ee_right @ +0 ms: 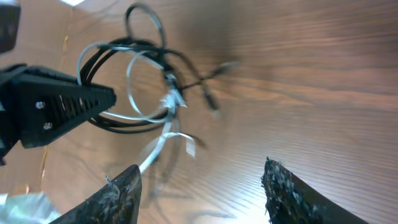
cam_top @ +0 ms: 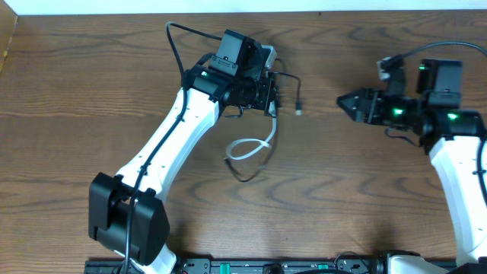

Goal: Untangle cables

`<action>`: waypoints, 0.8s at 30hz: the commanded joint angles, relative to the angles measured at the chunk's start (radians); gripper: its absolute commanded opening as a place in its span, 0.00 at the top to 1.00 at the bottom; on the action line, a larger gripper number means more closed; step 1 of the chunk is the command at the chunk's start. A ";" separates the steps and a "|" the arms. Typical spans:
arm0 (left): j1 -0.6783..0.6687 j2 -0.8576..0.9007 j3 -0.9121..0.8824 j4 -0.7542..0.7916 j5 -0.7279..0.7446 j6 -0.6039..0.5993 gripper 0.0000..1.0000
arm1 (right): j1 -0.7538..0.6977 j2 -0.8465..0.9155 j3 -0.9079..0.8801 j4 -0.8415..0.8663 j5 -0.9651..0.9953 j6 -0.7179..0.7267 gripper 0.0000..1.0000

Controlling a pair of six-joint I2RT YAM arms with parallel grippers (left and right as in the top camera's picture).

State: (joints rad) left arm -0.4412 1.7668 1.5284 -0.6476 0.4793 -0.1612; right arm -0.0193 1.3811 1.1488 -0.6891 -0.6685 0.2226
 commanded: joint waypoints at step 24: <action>-0.003 -0.039 0.014 0.063 0.461 -0.061 0.92 | 0.266 0.188 0.007 0.356 0.037 0.488 0.48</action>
State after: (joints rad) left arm -0.4385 1.7523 1.5284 -0.5934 0.8623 -0.2138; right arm 0.2268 1.5501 1.1488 -0.3649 -0.6270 0.6567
